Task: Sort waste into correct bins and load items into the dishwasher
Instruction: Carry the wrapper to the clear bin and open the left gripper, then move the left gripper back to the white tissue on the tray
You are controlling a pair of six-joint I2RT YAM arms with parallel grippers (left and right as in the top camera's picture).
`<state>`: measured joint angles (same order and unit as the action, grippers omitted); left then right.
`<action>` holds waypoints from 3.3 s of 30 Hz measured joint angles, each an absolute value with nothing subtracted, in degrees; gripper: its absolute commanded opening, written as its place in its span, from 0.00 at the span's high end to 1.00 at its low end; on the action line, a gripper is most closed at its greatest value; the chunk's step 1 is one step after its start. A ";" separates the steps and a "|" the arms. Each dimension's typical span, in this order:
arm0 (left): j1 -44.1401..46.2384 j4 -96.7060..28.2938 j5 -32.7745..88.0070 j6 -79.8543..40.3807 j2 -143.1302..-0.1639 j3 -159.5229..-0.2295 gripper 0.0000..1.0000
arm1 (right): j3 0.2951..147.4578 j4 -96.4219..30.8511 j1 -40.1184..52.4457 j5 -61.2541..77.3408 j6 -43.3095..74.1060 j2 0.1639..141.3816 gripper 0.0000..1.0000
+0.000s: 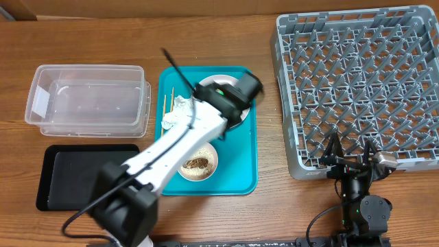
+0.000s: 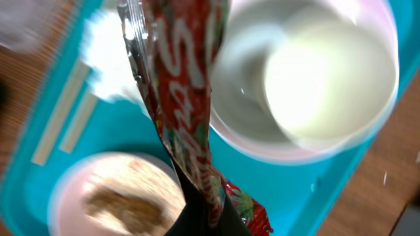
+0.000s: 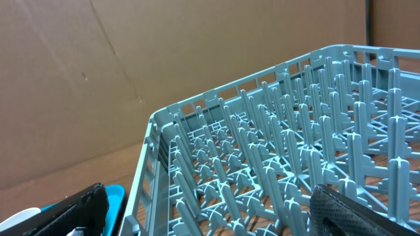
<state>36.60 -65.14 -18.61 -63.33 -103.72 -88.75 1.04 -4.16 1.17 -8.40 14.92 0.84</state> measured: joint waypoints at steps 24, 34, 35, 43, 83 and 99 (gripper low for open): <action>-9.17 -64.16 3.75 -39.57 -99.20 -90.00 0.96 | 1.04 -4.16 1.15 -8.38 14.92 0.84 0.00; -9.39 -62.98 0.75 -38.98 -99.55 -90.00 0.96 | 1.04 -4.19 1.15 -8.38 14.92 0.84 0.00; -9.37 -62.85 0.25 -38.98 -99.68 -90.00 0.96 | 1.04 -4.14 1.17 -8.40 14.92 0.84 0.00; -9.89 -62.50 -4.21 -40.53 -101.43 -90.00 0.96 | 1.04 -4.14 1.17 -8.38 14.92 0.84 0.00; -9.04 -74.63 0.89 -36.23 -91.02 -92.38 0.07 | 1.04 -4.14 1.17 -8.38 14.92 0.84 0.00; 14.68 -70.17 2.22 -32.42 -96.95 -90.32 0.50 | 1.04 -4.16 1.17 -8.38 14.94 0.84 0.00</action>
